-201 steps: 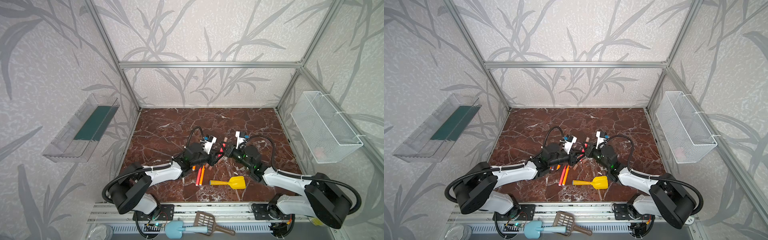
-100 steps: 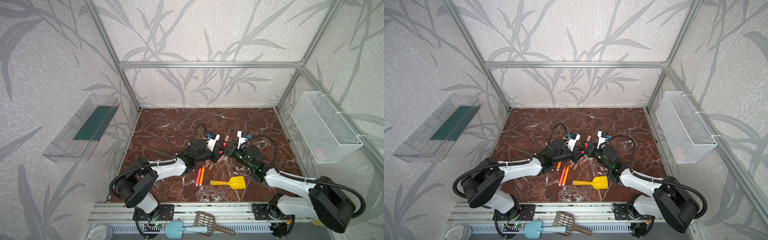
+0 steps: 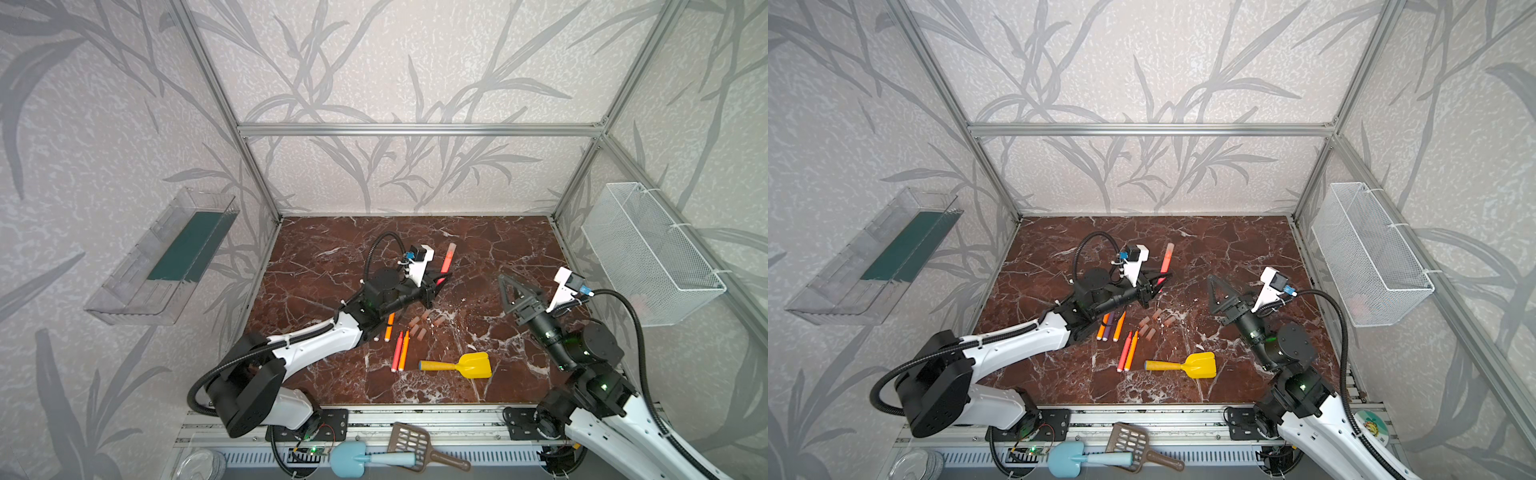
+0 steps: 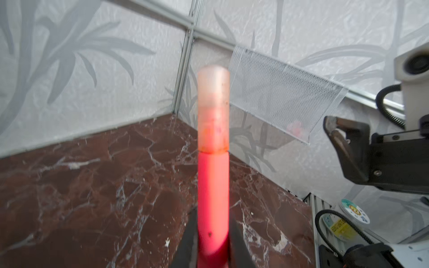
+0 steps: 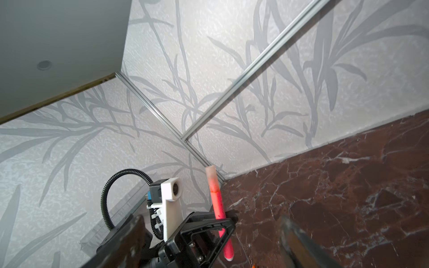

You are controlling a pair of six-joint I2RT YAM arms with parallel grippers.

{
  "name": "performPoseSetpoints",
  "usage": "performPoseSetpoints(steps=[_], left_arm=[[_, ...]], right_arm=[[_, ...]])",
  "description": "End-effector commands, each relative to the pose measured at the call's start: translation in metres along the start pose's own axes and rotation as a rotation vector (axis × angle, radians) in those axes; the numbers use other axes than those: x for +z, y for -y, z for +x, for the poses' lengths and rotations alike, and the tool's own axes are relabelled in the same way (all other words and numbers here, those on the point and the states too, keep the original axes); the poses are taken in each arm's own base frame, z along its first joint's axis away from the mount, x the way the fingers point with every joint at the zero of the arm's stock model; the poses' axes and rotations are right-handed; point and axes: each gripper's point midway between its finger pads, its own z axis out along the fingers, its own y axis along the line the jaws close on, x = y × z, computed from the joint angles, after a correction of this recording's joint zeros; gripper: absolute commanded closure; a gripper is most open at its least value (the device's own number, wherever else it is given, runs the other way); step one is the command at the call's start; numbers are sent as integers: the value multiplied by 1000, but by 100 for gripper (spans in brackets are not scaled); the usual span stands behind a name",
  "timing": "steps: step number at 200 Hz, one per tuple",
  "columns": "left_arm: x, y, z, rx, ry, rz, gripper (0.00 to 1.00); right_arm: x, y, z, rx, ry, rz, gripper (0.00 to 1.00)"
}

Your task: Insert the pens into the pen caps

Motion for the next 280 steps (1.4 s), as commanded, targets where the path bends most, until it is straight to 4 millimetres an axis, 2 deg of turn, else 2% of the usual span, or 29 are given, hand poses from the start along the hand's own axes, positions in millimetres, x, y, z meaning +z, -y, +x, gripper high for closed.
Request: performPoseSetpoints(steps=[1,10,25,41,53,64,88,121,149,196,249,280], left_arm=[[-19,21,-64,117,138,29,100],[-23,24,-64,150,124,33,100],[-33,22,-47,174,73,17,100],[-46,17,-28,168,83,7,100],[-47,20,-17,167,85,40,100],[-42,23,-5,174,27,71,100],[-29,13,3,159,-29,38,100],[-10,12,15,125,-69,75,100],[-1,18,30,111,-104,140,100],[-3,28,26,89,-101,185,100],[3,29,31,69,-119,207,100],[5,28,31,59,-123,207,100]], right_arm=[[18,-6,-13,-90,-15,74,12],[32,-9,-12,-113,-48,95,13],[57,-8,-4,-197,-77,105,13],[67,12,6,-220,-78,149,13],[74,13,8,-205,-54,91,11],[77,5,12,-209,-80,41,12],[73,-16,15,-220,-98,-76,12],[62,-24,14,-199,-72,-143,13],[76,-27,27,-169,-140,-162,24],[96,-24,44,-152,-216,-159,42],[103,-23,52,-132,-256,-156,64],[109,-19,62,-89,-288,-145,69]])
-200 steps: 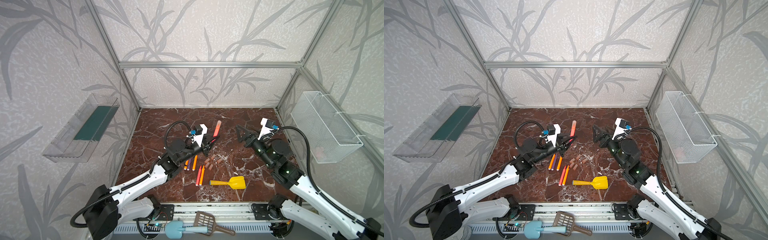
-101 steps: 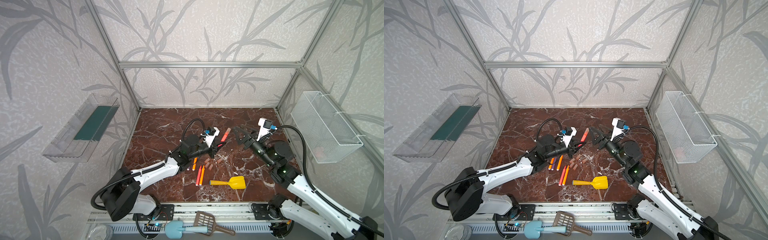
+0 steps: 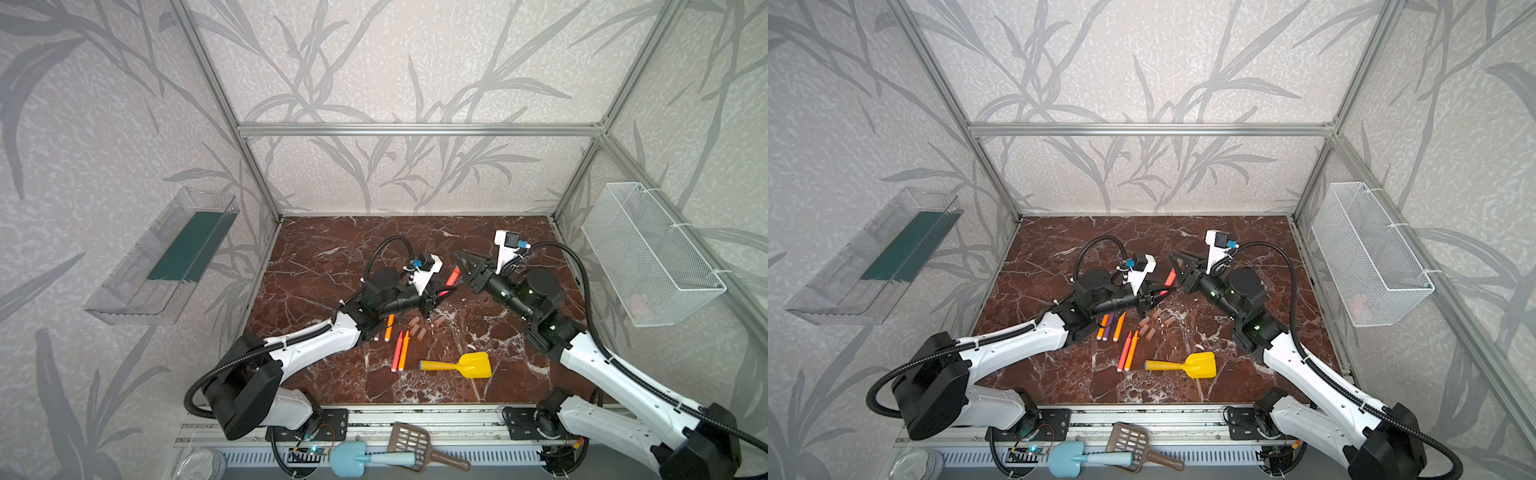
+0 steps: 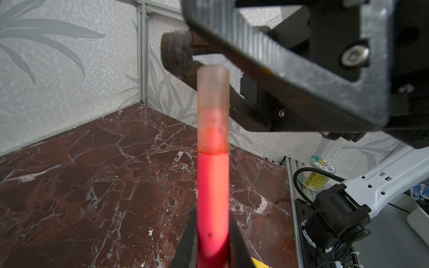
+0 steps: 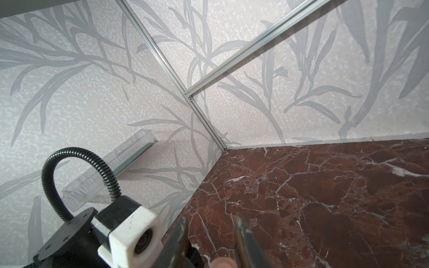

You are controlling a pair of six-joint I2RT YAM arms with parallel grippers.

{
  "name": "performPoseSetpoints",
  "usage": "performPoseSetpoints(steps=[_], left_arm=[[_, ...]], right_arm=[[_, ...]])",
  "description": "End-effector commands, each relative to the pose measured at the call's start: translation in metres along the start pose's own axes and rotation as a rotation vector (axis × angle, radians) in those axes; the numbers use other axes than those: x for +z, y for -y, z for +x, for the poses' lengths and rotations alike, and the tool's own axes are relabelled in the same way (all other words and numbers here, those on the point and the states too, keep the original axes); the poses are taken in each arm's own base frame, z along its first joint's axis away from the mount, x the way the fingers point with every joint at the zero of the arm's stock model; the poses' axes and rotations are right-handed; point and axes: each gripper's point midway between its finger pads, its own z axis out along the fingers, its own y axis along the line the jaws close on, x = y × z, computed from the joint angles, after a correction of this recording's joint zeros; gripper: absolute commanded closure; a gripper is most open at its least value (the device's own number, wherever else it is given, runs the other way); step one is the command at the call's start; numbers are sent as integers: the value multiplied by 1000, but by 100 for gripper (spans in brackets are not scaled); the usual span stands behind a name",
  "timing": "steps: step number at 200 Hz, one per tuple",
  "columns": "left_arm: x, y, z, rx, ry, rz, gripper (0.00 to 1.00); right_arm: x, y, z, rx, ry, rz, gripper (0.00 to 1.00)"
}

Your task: Insert the pens into the pen caps

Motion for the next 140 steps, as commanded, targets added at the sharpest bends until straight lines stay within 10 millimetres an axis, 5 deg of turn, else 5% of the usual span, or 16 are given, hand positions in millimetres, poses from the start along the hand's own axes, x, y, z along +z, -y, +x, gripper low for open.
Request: performPoseSetpoints(steps=[1,61,105,140], left_arm=[[4,6,-17,18,37,32,100],[2,4,-20,14,42,24,100],[-2,10,-23,-3,52,58,100],[-11,9,-31,-47,84,105,100]], right_arm=[[6,-12,-3,33,-11,-48,69],[7,-7,23,54,-122,-33,100],[-16,3,84,-3,-238,-16,100],[-30,-7,112,-50,-254,-59,100]])
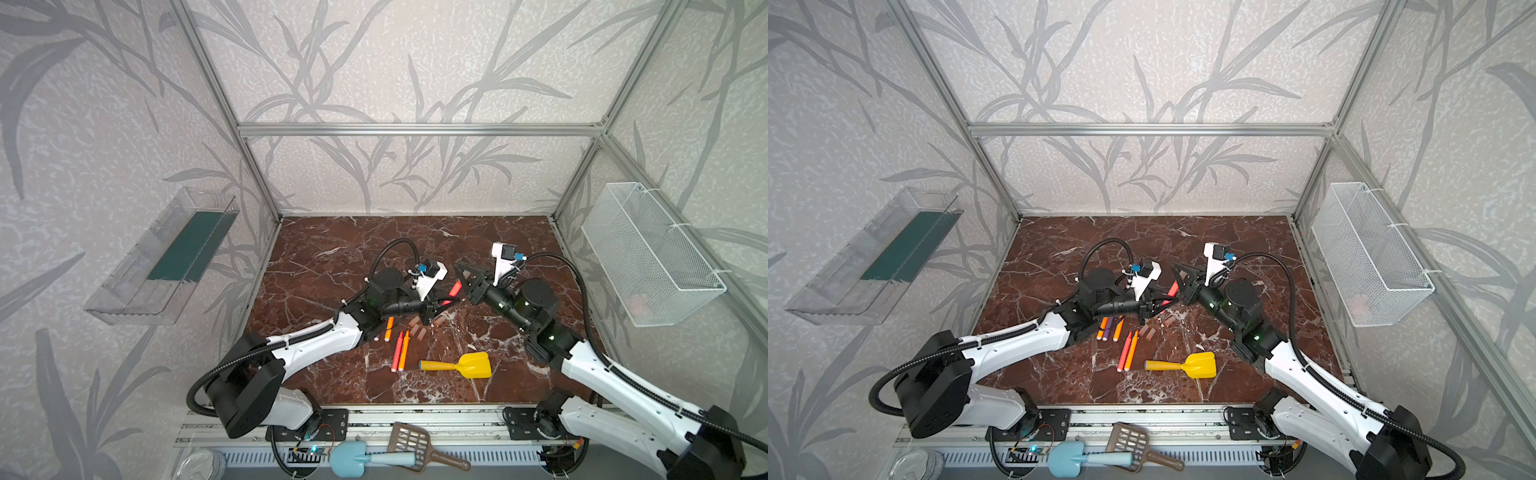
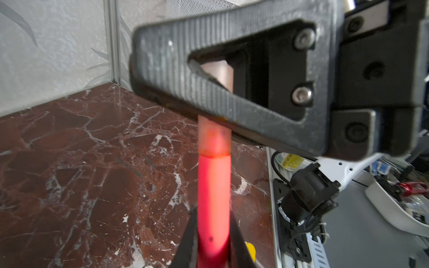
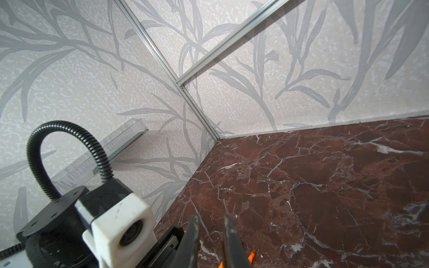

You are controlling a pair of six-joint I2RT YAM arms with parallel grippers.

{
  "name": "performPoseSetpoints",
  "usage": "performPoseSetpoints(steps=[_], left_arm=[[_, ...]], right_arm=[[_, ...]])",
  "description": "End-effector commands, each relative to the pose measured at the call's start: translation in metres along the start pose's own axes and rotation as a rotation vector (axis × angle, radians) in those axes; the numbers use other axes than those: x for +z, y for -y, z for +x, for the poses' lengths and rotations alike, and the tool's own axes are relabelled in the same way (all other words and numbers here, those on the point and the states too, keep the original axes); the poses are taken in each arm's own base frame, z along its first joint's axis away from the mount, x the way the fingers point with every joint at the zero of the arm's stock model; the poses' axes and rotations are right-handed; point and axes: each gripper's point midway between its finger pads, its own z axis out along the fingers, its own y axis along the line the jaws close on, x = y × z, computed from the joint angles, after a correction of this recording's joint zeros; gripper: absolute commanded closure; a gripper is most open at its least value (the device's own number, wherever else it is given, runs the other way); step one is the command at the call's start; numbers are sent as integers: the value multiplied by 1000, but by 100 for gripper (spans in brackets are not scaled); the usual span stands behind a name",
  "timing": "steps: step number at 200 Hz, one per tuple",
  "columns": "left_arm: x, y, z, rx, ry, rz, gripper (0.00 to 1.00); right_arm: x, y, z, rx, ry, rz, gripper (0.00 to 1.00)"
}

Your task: Insert the pens into the pen caps

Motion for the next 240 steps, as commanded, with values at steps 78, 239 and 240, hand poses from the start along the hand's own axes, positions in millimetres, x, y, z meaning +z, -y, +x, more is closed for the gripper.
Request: performPoseSetpoints(steps=[78,239,240], left_arm=[[-26,-17,-59,4,207,-23,100],[-45,2,-58,75,209,48,100],[-45,2,-57,75,209,49,100]], right_arm=[[-8,-12,181,-84,-374,-17,100],[-38,-14,137,-75,-214,1,100],[-37,-15,136,-75,-213,2,100]])
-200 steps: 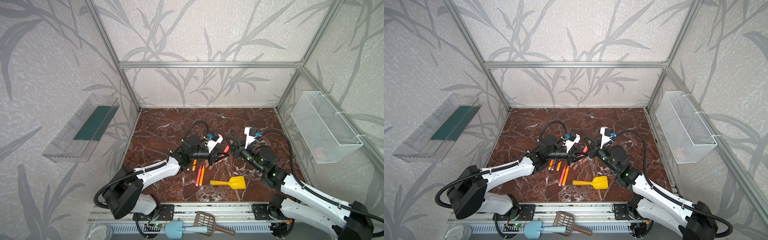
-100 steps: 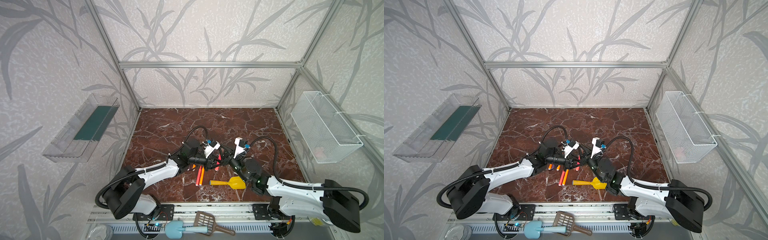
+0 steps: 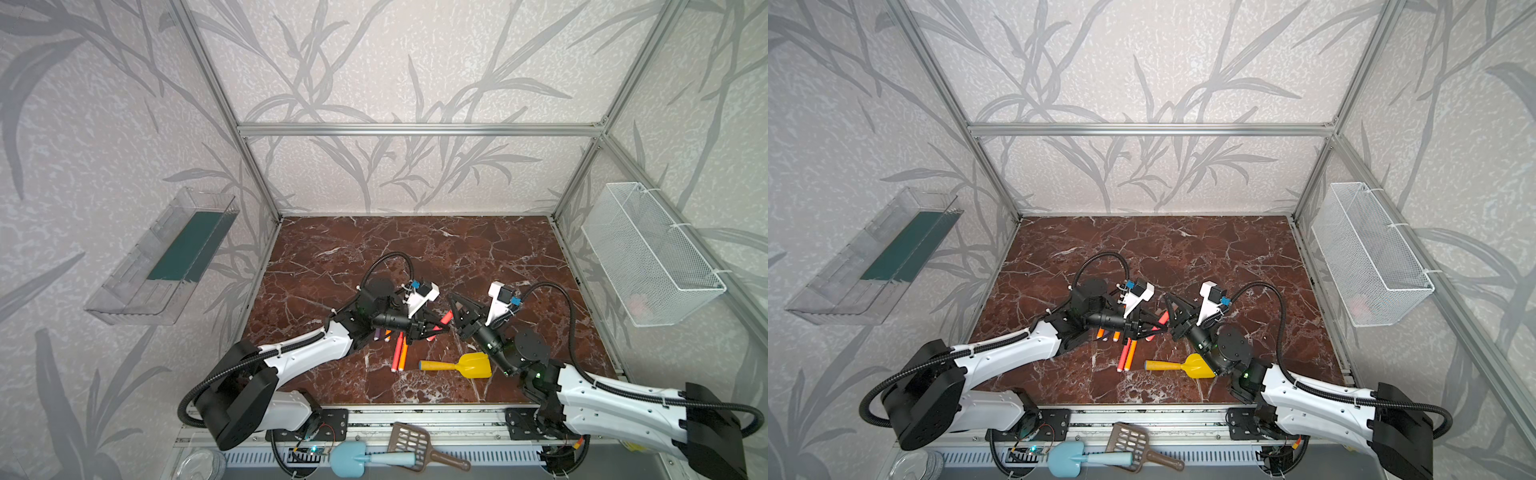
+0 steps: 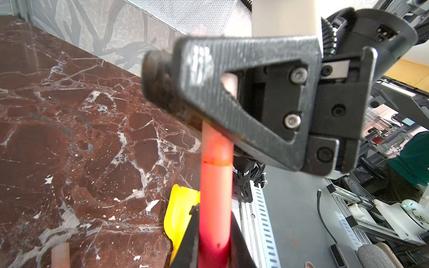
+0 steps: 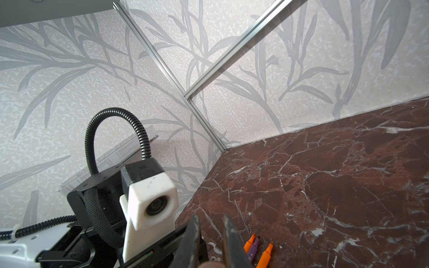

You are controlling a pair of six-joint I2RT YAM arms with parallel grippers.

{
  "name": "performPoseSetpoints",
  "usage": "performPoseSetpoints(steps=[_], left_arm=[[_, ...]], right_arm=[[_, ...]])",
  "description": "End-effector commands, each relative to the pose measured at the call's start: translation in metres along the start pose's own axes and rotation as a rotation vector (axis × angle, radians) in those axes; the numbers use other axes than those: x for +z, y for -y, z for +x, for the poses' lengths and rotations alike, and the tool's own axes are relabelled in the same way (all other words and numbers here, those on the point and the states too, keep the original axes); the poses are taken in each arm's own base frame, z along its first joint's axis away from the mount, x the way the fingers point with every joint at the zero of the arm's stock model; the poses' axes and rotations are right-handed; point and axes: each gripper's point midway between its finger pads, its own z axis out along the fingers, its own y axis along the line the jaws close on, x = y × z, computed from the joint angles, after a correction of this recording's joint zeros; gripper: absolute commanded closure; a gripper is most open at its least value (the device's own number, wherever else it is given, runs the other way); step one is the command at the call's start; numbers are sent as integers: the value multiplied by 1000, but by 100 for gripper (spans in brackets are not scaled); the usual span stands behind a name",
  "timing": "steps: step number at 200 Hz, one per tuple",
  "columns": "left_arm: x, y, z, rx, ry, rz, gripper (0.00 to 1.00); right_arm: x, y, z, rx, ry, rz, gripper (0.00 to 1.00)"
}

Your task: Insert the pens into the pen caps

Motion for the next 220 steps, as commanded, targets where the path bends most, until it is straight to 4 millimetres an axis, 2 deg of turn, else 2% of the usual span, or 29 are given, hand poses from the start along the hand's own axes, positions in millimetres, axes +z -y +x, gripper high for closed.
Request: performPoseSetpoints(steps=[1,41,72,101,130,159,177,203,220], left_arm=[[-32,-17,-100,196,309,-162,100],[-33,-11,-100,213,313,-143,100],[-37,-17,-101,208,333,-185,100],[-49,-34,-105,204,375,-344,100],[-52,-42,-102,248,374,-494,100],[-49,-47,-100,279,357,-574,100],[-47,-45,-100,266,366,-554,100],[-48,-39,-103,221,371,-472,100],[-53,-38,-106,192,387,-427,100]], right_arm=[[-17,8,78,-120,-334,-2,100],[-9,-1,63,-134,-323,15,100],[-4,-4,68,-125,-351,17,100],[-6,13,94,-46,-387,103,100],[-8,12,128,-13,-449,155,100],[-3,9,146,20,-463,139,100],[-3,7,143,13,-436,105,100],[-7,-12,131,-22,-377,-52,100],[-15,-15,128,-40,-366,-103,100]])
